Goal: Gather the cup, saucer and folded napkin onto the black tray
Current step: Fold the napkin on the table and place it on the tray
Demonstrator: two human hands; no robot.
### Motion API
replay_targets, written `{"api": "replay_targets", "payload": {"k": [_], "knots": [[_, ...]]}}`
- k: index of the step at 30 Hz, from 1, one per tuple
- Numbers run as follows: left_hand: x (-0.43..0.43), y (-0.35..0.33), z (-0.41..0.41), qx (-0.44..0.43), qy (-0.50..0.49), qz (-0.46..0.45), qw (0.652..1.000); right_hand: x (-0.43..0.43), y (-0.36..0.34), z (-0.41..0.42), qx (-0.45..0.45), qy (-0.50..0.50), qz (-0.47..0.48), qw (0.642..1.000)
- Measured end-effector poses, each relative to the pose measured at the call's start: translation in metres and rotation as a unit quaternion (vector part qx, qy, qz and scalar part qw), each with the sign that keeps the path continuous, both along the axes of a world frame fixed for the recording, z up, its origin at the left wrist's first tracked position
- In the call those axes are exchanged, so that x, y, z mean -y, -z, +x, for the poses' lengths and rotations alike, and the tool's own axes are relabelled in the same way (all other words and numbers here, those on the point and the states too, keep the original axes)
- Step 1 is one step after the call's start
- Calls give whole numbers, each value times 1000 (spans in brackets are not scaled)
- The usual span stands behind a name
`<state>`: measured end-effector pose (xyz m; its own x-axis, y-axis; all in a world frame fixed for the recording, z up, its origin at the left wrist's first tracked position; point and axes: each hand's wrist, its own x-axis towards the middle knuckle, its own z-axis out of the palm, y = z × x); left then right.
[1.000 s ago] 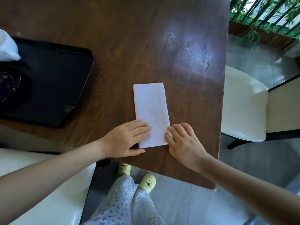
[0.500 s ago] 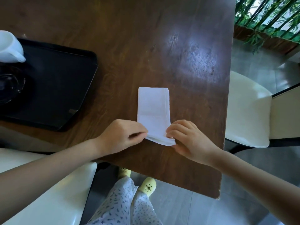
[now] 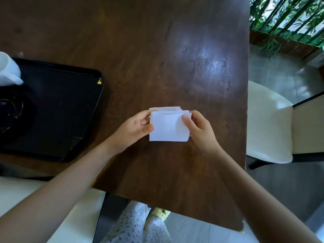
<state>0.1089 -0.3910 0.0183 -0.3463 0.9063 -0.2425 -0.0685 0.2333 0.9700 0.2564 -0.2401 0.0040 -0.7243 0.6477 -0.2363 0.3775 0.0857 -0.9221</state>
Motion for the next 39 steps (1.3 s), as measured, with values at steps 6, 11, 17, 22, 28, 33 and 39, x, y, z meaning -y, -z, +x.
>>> {"api": "replay_targets", "payload": {"k": [6, 11, 17, 22, 28, 33, 39], "knots": [[-33, 33, 8, -43, -278, -67, 957, 3, 17, -33, 36, 105, 78, 991], [-51, 45, 12, -222, -319, -84, 918, 7, 30, -53, 107, 144, 175, 968], [-56, 50, 19, -413, -283, -121, 857, 9, 39, -61, 178, 140, 315, 922], [-54, 56, 17, -477, -230, -162, 832, 8, 40, -54, 155, 99, 367, 912], [-55, 60, 17, -493, -204, -197, 823, -3, 42, -45, 159, -115, 428, 882], [-57, 61, 17, -550, -169, -190, 795, -3, 49, -47, 205, -140, 442, 862], [-49, 75, 16, -581, -21, -219, 784, -5, 55, -41, 221, -162, 450, 850]]}}
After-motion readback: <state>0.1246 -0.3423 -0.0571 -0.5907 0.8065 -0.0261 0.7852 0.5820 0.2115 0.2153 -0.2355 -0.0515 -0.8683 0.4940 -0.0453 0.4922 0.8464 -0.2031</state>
